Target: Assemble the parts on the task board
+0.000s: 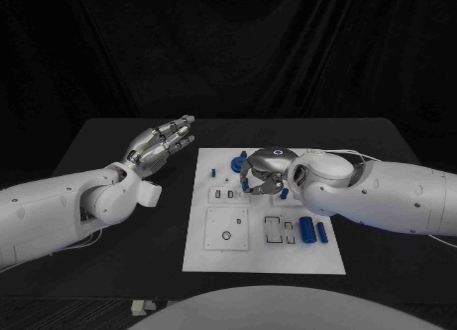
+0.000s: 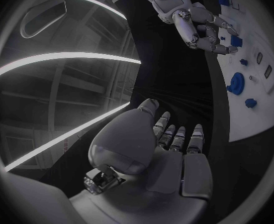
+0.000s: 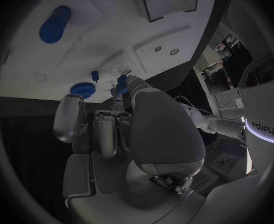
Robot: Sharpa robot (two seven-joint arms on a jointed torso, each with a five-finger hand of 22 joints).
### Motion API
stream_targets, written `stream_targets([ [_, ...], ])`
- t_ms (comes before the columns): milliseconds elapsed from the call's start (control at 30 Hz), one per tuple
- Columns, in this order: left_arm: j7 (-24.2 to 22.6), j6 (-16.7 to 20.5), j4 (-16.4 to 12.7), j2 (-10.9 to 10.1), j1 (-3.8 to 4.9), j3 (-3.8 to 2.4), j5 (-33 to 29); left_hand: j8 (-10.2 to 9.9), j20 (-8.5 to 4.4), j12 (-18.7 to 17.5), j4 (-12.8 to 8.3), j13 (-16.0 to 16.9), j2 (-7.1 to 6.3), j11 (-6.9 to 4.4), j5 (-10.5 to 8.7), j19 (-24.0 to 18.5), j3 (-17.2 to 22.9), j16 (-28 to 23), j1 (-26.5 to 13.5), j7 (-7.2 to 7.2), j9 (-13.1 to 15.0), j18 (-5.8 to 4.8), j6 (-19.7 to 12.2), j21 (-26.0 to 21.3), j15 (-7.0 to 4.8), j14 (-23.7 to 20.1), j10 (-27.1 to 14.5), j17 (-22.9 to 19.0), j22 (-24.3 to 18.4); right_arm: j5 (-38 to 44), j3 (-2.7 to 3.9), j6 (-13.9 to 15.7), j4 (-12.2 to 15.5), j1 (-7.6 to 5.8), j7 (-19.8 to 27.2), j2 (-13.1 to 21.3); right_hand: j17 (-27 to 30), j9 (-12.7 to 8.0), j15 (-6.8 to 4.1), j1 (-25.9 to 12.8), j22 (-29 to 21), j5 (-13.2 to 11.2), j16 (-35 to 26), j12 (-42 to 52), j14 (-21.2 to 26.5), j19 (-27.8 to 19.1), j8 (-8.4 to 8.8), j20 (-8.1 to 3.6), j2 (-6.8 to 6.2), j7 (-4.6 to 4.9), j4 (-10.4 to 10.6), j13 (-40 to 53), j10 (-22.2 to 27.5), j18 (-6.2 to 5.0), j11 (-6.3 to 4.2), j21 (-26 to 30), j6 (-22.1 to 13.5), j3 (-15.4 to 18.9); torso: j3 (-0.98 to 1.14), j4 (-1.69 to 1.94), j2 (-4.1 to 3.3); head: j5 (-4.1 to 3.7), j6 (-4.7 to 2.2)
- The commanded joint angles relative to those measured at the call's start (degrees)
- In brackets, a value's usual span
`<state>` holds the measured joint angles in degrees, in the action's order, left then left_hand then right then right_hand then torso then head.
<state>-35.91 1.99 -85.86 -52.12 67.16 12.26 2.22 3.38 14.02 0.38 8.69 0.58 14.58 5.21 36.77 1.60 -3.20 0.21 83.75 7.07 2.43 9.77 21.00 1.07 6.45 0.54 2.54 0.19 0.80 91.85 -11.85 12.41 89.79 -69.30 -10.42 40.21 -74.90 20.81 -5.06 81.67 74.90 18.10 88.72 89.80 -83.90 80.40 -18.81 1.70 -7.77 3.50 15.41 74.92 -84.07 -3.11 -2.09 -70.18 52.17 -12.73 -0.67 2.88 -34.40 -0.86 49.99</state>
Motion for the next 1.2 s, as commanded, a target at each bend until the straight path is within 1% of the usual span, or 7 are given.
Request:
stream_targets([
  [33,-0.3,-0.9,-0.1,0.1,-0.07,-0.06,0.0,0.4,0.39,0.3,0.0,0.1,-0.15,0.47,0.27,0.0,0.3,0.1,0.0,0.13,0.1,0.62,0.1,0.3,0.38,-0.1,0.0,0.0,0.1,0.9,0.04,-1.6,-0.1,0.34,-2.1,-0.4,-13.3,0.1,0.31,0.1,9.3,0.0,-0.3,0.2,-5.4,-0.3,-0.14,0.03,0.03,0.08,-0.3,15.1,-5.9,-1.21,0.48,0.2,-0.5,-0.1,0.0,-0.03,0.0,0.02,0.01],
  [267,-0.2,-1.1,0.0,0.2,-0.13,-0.06,0.0,0.4,0.37,0.3,0.0,0.1,-0.16,0.44,0.27,0.0,0.3,0.1,0.0,0.11,0.1,0.63,0.1,0.3,0.38,-0.1,0.0,0.0,0.0,1.5,0.04,-2.2,-0.6,0.58,-2.7,-0.9,-13.3,0.1,0.32,0.1,9.3,0.0,-0.3,0.2,-5.4,-0.4,-0.13,0.04,0.04,0.09,-0.3,15.1,-5.9,-1.22,0.49,0.3,-0.6,-0.1,0.0,0.0,0.01,0.09,0.01],
  [467,-0.2,-1.3,0.0,0.2,-0.28,-0.06,0.0,0.4,0.37,0.3,0.0,0.1,-0.16,0.44,0.27,0.0,0.3,0.1,0.0,0.11,0.1,0.63,0.1,0.3,0.38,-0.1,0.0,0.0,0.0,1.7,0.04,-2.9,-1.0,0.72,-3.6,-1.2,-13.1,0.1,0.4,0.0,9.2,-0.2,-0.5,0.2,-5.3,-0.5,-0.06,0.1,0.11,0.23,-0.4,15.1,-5.9,-1.28,0.59,0.6,-0.9,-0.1,-0.01,0.0,-0.01,-0.01,0.01],
  [700,-0.2,-1.4,0.0,0.2,-0.49,-0.06,0.0,0.4,0.37,0.3,0.0,0.1,-0.16,0.44,0.27,0.0,0.3,0.1,0.0,0.11,0.1,0.63,0.1,0.3,0.38,-0.1,0.0,0.0,0.0,1.7,0.04,-2.9,-1.6,0.93,-4.1,-1.6,-13.1,0.1,0.43,-0.1,9.2,-0.2,-0.5,0.2,-5.3,-0.5,-0.04,0.12,0.15,0.27,-0.4,15.1,-5.9,-1.3,0.64,0.7,-1.0,-0.1,0.0,0.02,0.03,0.0,0.01],
  [800,-0.2,-1.5,0.0,0.2,-0.58,-0.06,0.0,0.4,0.37,0.3,0.0,0.1,-0.16,0.44,0.27,0.0,0.3,0.1,0.0,0.11,0.1,0.63,0.1,0.3,0.38,-0.1,0.0,0.0,0.0,1.7,0.04,-2.6,-1.8,1.04,-4.1,-1.8,-13.1,0.1,0.51,-0.5,9.1,-0.6,-0.5,0.2,-5.3,-0.5,-0.08,0.2,0.22,0.37,-0.4,15.1,-5.9,-1.31,0.73,0.8,-1.2,0.0,-0.01,0.0,0.02,0.04,0.01],
  [867,-0.2,-1.5,0.0,0.1,-0.63,-0.06,0.0,0.4,0.37,0.3,0.0,0.1,-0.16,0.44,0.27,0.0,0.3,0.1,0.0,0.11,0.1,0.63,0.1,0.3,0.38,-0.1,0.0,0.0,0.0,1.7,0.04,-2.5,-1.9,1.1,-4.1,-1.9,-13.1,0.2,0.57,-0.7,9.1,-1.2,-0.5,0.2,-5.3,-0.5,-0.18,0.27,0.27,0.38,-0.5,15.1,-5.9,-1.31,0.77,0.8,-1.3,0.2,-0.01,-0.02,0.02,0.06,0.01],
  [1200,-0.1,-1.6,0.1,0.2,-0.77,-0.06,0.0,0.4,0.37,0.3,0.0,0.1,-0.16,0.44,0.27,0.0,0.3,0.1,0.0,0.11,0.1,0.63,0.1,0.3,0.38,-0.1,0.0,0.0,0.0,1.7,0.04,-2.6,-2.8,1.24,-4.3,-2.6,-13.0,0.3,0.62,-1.0,9.1,-2.2,-0.6,0.2,-5.3,-0.5,-0.2,0.35,0.33,0.4,-0.7,15.1,-5.9,-1.34,0.81,1.0,-1.7,0.3,-0.02,-0.01,0.01,0.0,0.01],
])
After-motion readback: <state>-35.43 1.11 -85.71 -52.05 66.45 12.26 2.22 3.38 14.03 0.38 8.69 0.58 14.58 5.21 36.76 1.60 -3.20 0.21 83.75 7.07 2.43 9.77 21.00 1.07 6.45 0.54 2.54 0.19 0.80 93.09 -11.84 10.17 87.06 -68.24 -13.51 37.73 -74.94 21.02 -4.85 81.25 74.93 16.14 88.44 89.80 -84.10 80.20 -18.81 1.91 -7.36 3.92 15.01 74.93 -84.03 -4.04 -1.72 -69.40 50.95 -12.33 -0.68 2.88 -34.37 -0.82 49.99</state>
